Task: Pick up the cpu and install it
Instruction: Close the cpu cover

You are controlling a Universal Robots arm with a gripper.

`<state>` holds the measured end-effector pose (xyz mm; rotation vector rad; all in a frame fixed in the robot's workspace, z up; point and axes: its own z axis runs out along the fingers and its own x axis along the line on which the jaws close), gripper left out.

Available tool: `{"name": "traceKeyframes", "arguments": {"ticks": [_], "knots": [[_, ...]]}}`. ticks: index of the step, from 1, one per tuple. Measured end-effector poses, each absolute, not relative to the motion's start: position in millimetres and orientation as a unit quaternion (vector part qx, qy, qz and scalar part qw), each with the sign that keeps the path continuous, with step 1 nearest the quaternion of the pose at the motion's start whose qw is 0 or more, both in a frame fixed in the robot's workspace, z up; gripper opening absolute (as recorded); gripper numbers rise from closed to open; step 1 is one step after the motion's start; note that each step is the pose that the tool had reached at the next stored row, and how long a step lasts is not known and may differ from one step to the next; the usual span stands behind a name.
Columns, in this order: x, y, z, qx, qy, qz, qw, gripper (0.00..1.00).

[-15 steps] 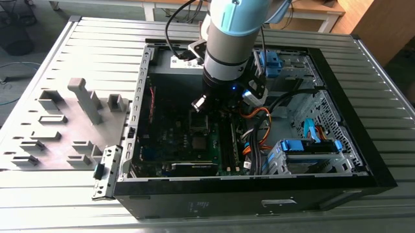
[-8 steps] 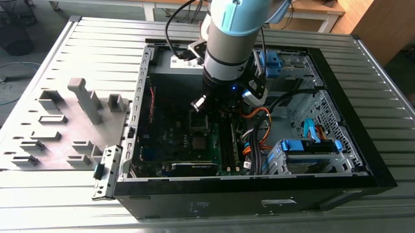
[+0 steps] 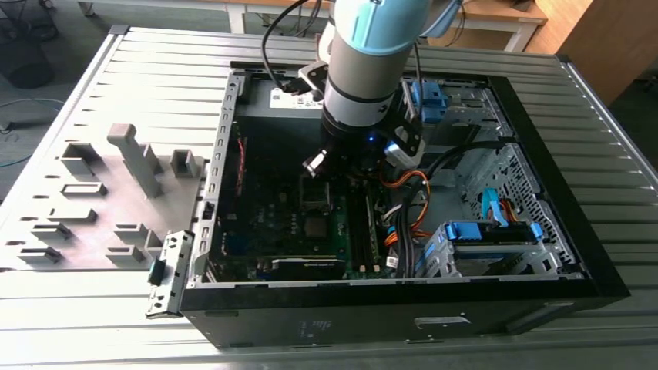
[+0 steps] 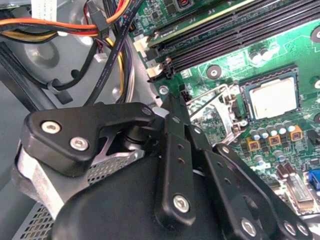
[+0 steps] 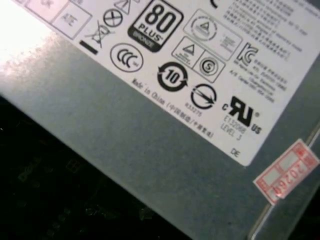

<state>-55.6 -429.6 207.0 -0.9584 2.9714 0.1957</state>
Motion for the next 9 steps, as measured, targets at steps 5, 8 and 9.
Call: {"name": "traceKeyframes", "arguments": {"ticks": [5, 8, 9], "knots": [[-55.6, -433.0, 208.1, -0.306, 0.95, 0.063, 0.007, 0.11], [-55.6, -434.2, 208.7, -0.306, 0.95, 0.066, 0.008, 0.11], [-55.6, -434.3, 208.7, -0.306, 0.949, 0.072, 0.01, 0.11]]}}
